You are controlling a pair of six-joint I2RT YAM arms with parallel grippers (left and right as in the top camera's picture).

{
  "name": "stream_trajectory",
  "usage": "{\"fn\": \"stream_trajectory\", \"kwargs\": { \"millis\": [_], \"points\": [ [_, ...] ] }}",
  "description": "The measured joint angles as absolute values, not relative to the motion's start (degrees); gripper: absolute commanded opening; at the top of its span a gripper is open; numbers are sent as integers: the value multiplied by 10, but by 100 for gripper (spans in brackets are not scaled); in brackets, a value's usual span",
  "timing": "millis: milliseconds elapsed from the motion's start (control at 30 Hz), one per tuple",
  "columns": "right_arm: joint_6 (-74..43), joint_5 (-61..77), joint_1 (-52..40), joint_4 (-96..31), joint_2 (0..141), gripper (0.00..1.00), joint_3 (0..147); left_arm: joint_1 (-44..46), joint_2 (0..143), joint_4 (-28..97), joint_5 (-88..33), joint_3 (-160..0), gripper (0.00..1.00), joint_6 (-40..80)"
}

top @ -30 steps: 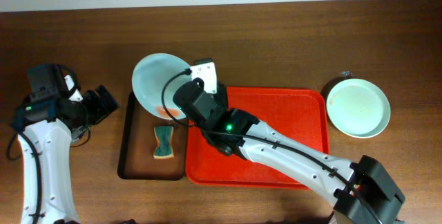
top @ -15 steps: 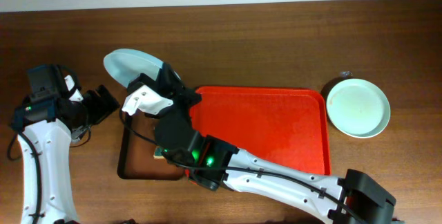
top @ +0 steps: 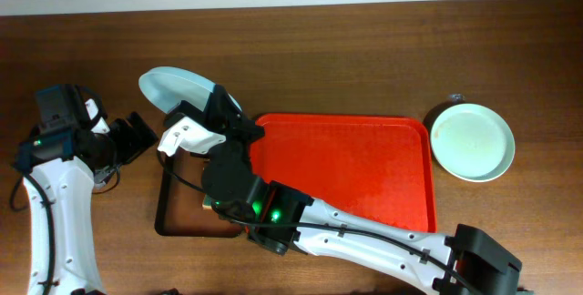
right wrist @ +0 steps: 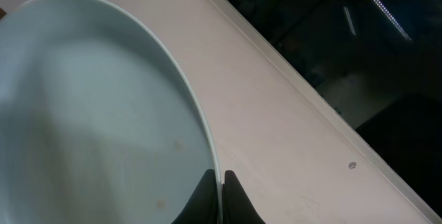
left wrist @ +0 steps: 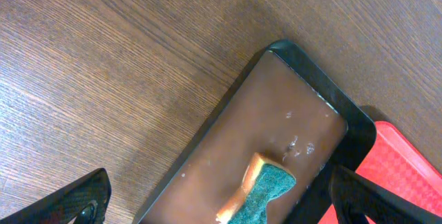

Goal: Clean dirty plates on tray and stack at the side
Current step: 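Lift the pale-blue plate with the right gripper and tilt it upward, then carry the pale-blue plate right and stack it on the white plate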

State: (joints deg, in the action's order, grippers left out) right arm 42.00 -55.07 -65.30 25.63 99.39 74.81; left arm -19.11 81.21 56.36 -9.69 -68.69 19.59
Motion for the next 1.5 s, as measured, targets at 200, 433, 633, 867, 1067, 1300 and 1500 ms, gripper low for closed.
{"fn": "stream_trajectory", "kwargs": {
  "millis": [200, 433, 633, 867, 1067, 1300, 1500],
  "points": [
    [420, -551, -653, 256, 994, 4, 748, -191, 812, 564, -97, -687, 99, 196],
    [413, -551, -653, 253, 994, 4, 748, -191, 812, 564, -97, -687, 100, 196],
    [69, -548, -577, -39, 994, 4, 757, -191, 812, 563, -97, -687, 99, 196],
    [-307, -324, -451, -272, 981, 4, 757, -191, 812, 564, -97, -687, 99, 196],
    [-398, -88, -124, -484, 902, 4, 761, -191, 812, 563, -97, -687, 99, 196],
    [-405, -37, 242, -667, 901, 4, 759, -191, 812, 564, -97, -687, 99, 196],
    [-406, -62, 380, -595, 896, 4, 668, -191, 812, 564, -97, -687, 99, 196]
  ]
}}
